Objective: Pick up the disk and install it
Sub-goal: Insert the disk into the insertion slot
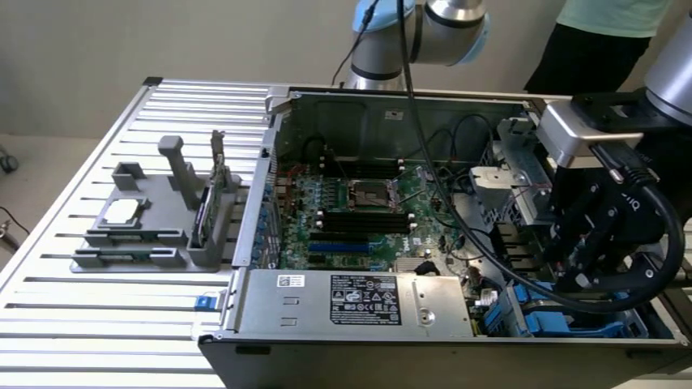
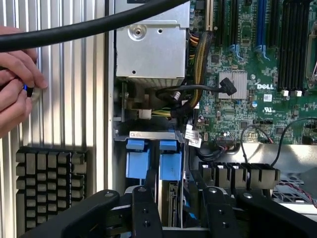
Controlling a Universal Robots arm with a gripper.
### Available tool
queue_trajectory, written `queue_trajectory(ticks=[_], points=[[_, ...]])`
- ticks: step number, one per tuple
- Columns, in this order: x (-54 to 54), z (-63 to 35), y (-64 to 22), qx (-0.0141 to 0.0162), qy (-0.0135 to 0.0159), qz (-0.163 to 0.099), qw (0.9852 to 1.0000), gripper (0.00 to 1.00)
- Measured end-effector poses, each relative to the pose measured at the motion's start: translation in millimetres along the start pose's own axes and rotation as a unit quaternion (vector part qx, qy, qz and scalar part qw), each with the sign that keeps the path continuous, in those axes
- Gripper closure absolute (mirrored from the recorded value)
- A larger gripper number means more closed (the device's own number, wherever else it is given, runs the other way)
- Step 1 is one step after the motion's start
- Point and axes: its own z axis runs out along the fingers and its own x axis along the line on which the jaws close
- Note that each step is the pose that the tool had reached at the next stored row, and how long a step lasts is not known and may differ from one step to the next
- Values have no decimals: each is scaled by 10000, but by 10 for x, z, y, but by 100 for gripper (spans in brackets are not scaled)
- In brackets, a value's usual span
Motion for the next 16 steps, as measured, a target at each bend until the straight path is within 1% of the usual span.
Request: queue_trajectory(ticks=[3, 5, 8, 9, 10, 11, 12, 16], points=[[0, -1, -41, 0, 1, -7, 10000, 60], [-1, -2, -64, 1, 1, -9, 10000, 62], [-1, -2, -87, 1, 3, -12, 10000, 80], [-1, -2, -93, 1, 4, -12, 10000, 80], [-1, -2, -97, 0, 6, -12, 10000, 86], [-2, -2, -97, 0, 7, -12, 10000, 86], [-2, -2, -97, 0, 9, -12, 10000, 89], [-3, -2, -98, 0, 11, -12, 10000, 89]])
